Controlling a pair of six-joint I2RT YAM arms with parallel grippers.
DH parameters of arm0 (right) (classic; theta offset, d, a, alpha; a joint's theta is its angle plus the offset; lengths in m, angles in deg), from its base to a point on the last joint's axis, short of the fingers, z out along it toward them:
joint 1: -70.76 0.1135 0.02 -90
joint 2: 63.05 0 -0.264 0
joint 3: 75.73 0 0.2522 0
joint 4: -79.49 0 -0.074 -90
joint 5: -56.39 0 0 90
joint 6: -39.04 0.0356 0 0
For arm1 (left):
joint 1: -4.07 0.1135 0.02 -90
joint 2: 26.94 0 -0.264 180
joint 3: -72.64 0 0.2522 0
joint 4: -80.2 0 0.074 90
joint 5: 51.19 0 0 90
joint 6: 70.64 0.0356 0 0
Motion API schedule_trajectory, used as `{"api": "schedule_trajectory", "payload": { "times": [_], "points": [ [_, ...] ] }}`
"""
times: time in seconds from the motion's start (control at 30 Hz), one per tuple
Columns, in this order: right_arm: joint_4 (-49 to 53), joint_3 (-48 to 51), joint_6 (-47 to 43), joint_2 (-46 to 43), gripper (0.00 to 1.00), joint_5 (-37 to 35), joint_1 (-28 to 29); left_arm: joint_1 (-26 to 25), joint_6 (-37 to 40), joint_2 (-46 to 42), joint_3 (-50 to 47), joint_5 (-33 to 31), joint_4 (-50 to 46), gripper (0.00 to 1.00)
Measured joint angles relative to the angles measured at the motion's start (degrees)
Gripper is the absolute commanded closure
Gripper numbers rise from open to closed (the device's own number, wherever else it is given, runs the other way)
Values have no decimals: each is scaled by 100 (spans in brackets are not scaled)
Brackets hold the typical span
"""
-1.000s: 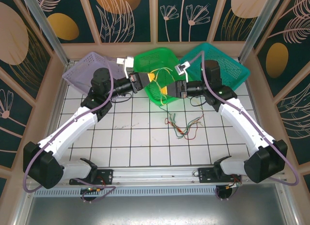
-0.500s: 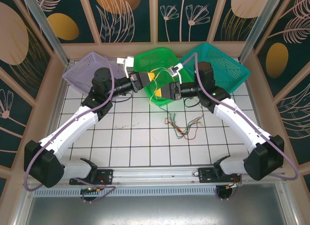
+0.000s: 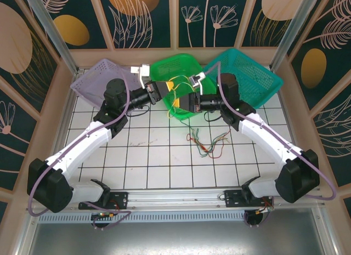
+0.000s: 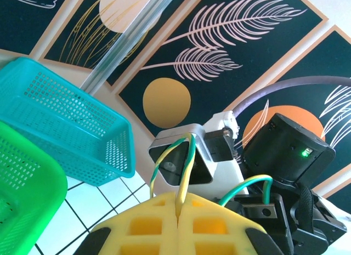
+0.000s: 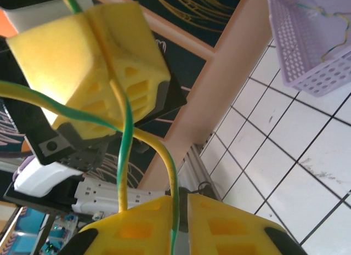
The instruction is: Untangle the cables
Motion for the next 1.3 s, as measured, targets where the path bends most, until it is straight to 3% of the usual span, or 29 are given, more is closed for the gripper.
{"api": "schedule_trajectory", "payload": {
  "times": [0.13,0.37,0.53,0.7,0.8,0.9,1.03,1.3],
  "points": [
    [-404,243,337,-33,92,-149,0,0,-22,-11,-87,-90,9,100],
    [-1067,501,905,-61,79,-317,216,0,-61,-96,-173,-234,61,100],
    [-1307,544,1093,-61,79,-433,378,0,-83,-164,-225,-326,170,100],
    [-1565,629,1294,-61,88,-616,459,-2,-151,-173,-304,-439,306,100],
    [-1639,695,1412,-61,99,-776,476,-7,-205,-208,-472,-544,435,100],
    [-1620,763,1497,-61,100,-994,494,-7,-240,-214,-573,-662,459,100],
    [-1158,772,1423,-79,100,-1484,516,-28,-238,-289,-584,-874,439,100],
    [1276,-144,616,249,100,-2813,802,-70,-208,-557,-459,-1255,258,100]
  ]
}}
